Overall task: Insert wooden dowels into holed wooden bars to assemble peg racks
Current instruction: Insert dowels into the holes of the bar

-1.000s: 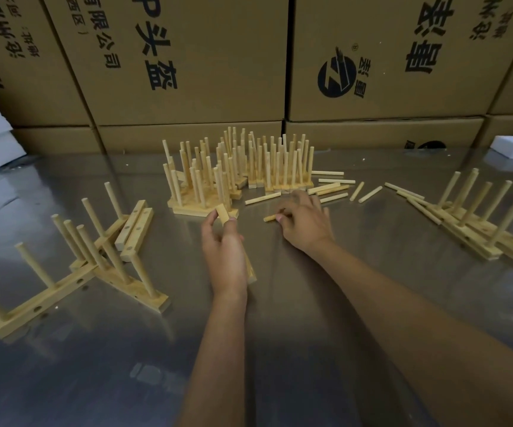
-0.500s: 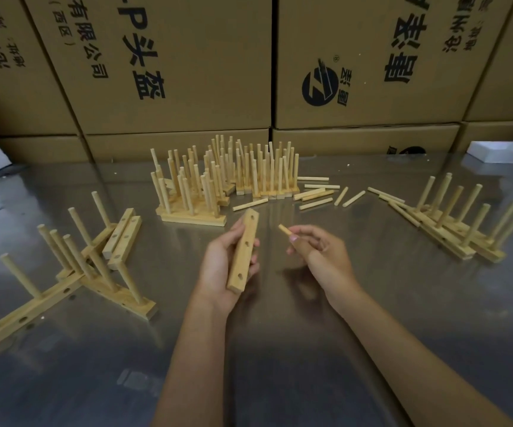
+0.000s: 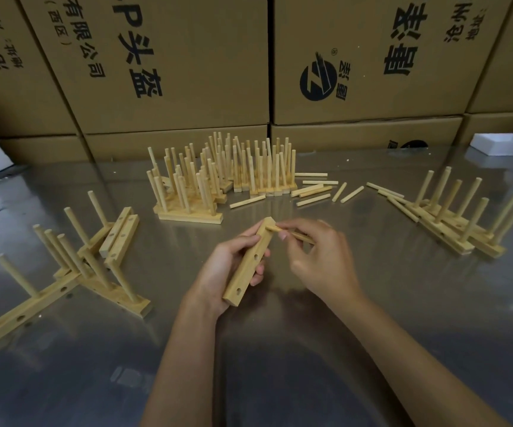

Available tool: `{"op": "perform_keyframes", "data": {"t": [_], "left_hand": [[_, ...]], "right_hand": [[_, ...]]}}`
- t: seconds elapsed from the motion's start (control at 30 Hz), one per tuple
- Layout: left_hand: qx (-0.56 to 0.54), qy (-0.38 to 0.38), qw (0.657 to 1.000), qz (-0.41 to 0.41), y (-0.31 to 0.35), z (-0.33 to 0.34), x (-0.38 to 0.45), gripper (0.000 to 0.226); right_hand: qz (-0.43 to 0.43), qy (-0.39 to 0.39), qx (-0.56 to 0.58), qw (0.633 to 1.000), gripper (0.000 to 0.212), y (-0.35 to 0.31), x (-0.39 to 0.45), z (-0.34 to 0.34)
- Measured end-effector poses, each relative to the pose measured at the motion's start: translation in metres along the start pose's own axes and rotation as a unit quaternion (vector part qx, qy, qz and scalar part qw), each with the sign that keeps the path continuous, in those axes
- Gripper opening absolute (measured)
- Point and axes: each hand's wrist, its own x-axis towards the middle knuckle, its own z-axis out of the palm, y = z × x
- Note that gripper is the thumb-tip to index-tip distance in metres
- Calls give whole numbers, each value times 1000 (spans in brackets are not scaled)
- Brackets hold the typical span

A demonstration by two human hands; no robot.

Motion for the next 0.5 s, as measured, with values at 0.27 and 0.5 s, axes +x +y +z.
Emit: {"op": "perform_keyframes", "data": {"t": [0.27,0.5], "left_hand": [[36,-1,999,3,-2,2,-1,43],[89,10,996,11,-3,5,-4,44]], "right_hand": [[-3,-35,-33,999,18,3,2,-9],[73,-44,-3,996,15,6,4,-5]]}}
